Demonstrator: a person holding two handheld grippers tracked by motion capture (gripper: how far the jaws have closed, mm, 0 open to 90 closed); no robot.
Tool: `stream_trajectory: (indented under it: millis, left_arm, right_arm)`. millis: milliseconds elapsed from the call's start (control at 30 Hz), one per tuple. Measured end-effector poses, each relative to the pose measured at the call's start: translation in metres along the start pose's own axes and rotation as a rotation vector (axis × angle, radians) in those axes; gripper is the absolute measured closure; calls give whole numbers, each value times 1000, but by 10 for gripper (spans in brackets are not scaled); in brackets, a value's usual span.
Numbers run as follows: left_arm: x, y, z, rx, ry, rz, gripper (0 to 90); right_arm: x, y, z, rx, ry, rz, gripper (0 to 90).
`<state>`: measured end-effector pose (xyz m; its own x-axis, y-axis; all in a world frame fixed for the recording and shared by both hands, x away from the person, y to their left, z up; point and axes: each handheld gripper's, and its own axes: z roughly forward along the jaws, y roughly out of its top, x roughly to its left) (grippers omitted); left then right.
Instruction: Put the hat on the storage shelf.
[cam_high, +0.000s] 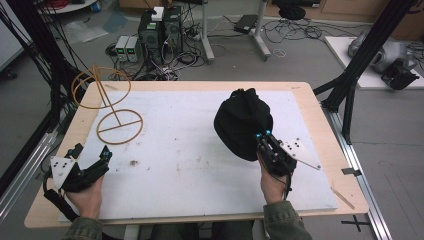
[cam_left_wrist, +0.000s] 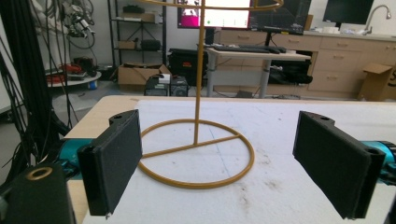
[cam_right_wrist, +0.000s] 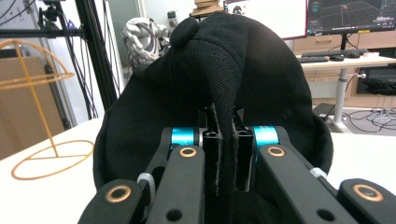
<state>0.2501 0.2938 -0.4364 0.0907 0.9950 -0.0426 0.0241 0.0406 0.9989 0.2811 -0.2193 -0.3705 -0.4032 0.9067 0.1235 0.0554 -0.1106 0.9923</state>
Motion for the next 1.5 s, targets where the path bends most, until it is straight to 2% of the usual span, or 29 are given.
stream_trajectory:
  millis: [100,200,367,467,500,700,733,1167,1333,1433,1500]
  left_arm:
    - [-3,0,1,-4,-9,15,160]
    - [-4,0,2,-1,-12,12,160]
    - [-4,0,3,-6,-14,4,160]
    - [-4,-1,3,-2,-19,4,160]
    - [-4,-1,3,0,-21,6,160]
    - [-5,-1,3,-6,-25,3,160]
    - [-5,-1,2,-5,-27,-6,160]
    - [-7,-2,2,0,-40,-10,160]
    - [-7,-3,3,5,-40,-13,160]
    - [-7,-3,3,3,-42,-14,160]
    - [-7,-3,3,4,-41,-15,160]
  right_arm:
    - [3,7,8,0,2,4,867]
    - [6,14,13,-4,10,-7,867]
    - [22,33,29,-12,42,-40,867]
    - [27,39,34,-18,53,-57,867]
    - [33,45,40,-10,64,-74,867]
    - [46,56,55,-9,86,-98,867]
    - [51,60,62,-6,100,-107,866]
    - [84,82,101,-15,162,-116,867]
    - [103,97,119,-23,204,-123,867]
    - [110,102,126,-27,208,-126,867]
    - [120,107,136,-29,218,-117,867]
